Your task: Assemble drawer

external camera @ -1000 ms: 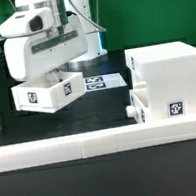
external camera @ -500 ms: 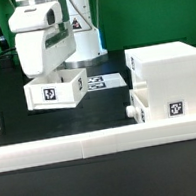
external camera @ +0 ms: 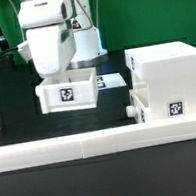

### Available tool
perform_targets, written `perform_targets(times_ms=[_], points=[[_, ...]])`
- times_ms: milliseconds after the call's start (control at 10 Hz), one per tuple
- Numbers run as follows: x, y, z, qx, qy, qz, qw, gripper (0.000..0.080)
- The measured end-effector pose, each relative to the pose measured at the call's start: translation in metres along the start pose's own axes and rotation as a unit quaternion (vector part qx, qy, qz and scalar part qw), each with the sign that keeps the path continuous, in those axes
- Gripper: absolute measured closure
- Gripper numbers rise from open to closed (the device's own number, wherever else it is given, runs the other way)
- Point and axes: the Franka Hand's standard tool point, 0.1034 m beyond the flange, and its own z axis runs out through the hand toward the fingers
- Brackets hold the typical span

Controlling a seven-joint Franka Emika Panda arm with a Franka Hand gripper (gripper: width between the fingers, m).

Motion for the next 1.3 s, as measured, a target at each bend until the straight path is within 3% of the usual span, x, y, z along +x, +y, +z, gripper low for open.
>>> perform_targets(times_ms=[400, 500, 700, 900, 1300], points=[[-0.005, -0.005, 0.005, 0.004, -0.001, -0.013, 1.0, 0.0757], [-0.002, -0.005, 0.008, 0.006, -0.003, -0.063, 0.998, 0.0757], [0.02, 0.006, 0.007, 0.008, -0.017, -0.126, 0.992, 0.0757], [0.012, 0.003, 0.009, 0.011, -0.017, -0.118, 0.993, 0.0757], [0.038, 0.007, 0.004, 0.004, -0.016, -0.043, 0.999, 0.0757]])
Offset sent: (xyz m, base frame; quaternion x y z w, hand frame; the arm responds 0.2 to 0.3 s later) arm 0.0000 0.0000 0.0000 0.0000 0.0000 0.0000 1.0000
